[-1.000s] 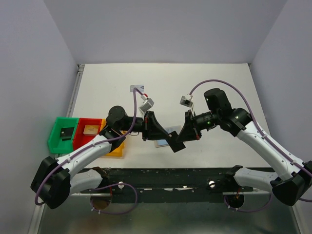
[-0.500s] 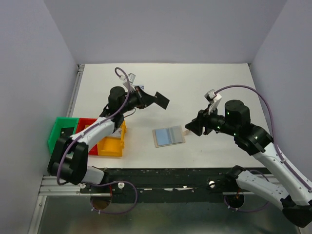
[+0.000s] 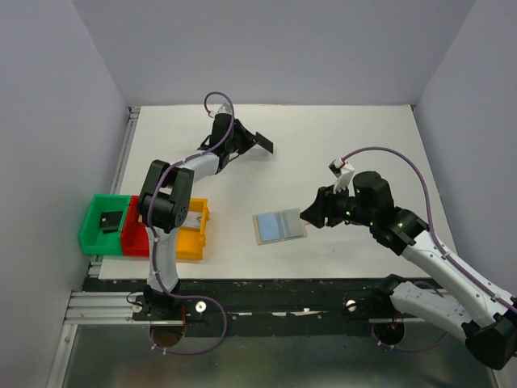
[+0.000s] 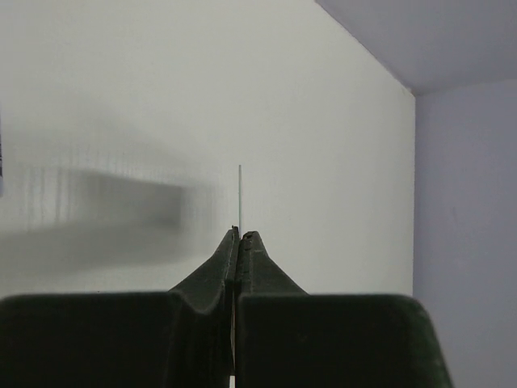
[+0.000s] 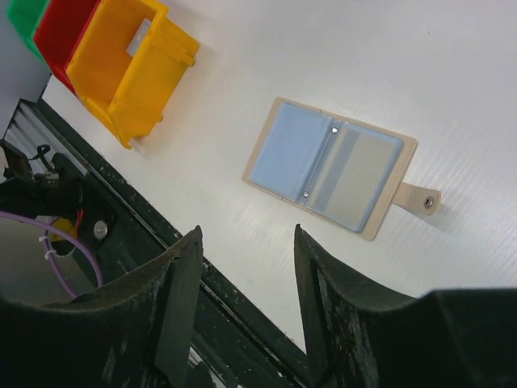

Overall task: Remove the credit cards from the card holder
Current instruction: Place the credit card at the center of the board, then remove the credit card from the card holder.

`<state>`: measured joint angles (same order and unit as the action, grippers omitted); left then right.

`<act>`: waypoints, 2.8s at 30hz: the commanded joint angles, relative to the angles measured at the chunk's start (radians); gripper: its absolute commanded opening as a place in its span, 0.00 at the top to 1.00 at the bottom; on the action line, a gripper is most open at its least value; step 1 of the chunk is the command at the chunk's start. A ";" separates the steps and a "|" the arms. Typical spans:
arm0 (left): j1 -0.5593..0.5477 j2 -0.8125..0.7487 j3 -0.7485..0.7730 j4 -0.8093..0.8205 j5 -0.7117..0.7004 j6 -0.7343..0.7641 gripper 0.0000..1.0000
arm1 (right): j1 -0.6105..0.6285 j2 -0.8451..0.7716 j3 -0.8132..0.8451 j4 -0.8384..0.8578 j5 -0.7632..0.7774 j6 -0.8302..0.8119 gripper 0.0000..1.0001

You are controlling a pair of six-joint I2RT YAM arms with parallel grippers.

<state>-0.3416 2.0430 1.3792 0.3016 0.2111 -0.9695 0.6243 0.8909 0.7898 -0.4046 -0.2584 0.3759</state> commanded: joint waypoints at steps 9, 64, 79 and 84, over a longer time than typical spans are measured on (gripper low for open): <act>0.030 0.190 0.161 -0.058 -0.082 -0.047 1.00 | -0.003 0.037 0.052 0.006 -0.024 0.009 0.44; -0.121 -0.747 -0.646 -0.185 -0.093 0.139 0.01 | -0.187 0.554 -0.011 0.139 0.096 0.104 0.32; -0.263 -0.790 -0.763 -0.177 -0.050 0.261 0.28 | -0.189 0.671 0.003 0.162 0.082 0.115 0.64; -0.289 -0.759 -0.747 -0.197 -0.036 0.294 0.31 | -0.187 0.686 0.006 0.191 0.091 0.116 0.67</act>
<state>-0.6090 1.2575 0.6167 0.1246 0.1390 -0.7307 0.4419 1.5532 0.7788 -0.2558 -0.1734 0.4896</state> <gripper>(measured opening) 0.697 0.330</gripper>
